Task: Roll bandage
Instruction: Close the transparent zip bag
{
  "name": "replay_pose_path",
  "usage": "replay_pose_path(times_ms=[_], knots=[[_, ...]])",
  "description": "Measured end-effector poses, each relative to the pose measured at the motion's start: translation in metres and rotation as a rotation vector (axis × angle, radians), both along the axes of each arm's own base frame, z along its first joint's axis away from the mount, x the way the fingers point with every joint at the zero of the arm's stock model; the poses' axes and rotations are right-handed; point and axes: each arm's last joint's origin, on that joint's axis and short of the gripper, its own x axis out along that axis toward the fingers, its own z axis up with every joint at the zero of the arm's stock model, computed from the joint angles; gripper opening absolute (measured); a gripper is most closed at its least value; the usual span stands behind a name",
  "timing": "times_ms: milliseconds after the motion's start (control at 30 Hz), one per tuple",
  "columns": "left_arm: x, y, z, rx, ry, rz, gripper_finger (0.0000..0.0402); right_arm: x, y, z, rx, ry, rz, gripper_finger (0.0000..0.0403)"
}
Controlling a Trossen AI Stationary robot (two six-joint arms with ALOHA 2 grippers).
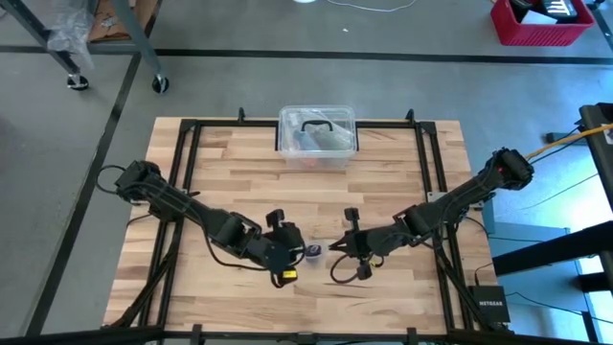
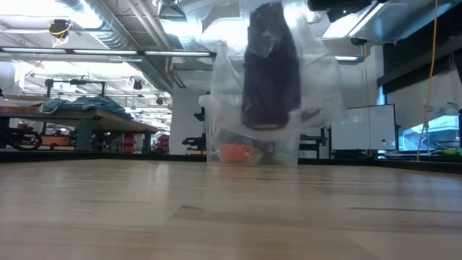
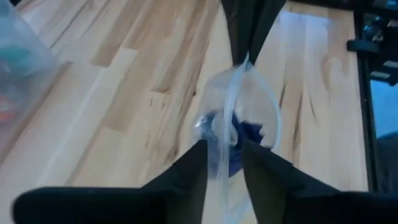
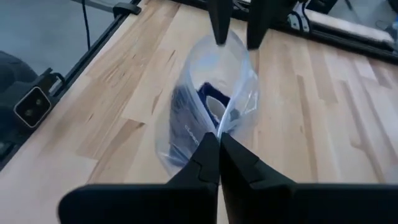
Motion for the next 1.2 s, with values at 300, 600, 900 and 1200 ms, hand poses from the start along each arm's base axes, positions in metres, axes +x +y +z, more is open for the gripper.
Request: replay_pose_path(times_ms=[300,600,900,1200], knots=[[-0.027,-0.017,-0.006,-0.013,0.066,0.028,0.0120,0.007,0.002,-0.022,-0.001,0.093,-0.042,0.0003],[-0.059,-0.037,-0.059,0.052,0.107,0.121,0.0121,0.012,0.004,-0.034,0.000,0.129,-0.065,0.0003],[-0.055,-0.033,-0.083,0.165,0.039,0.072,0.0121,0.013,0.004,-0.036,-0.009,0.129,-0.073,0.0003],[-0.043,-0.020,-0.082,0.203,0.050,0.035,0.0120,0.013,0.004,-0.036,-0.010,0.130,-0.073,0.0003]])
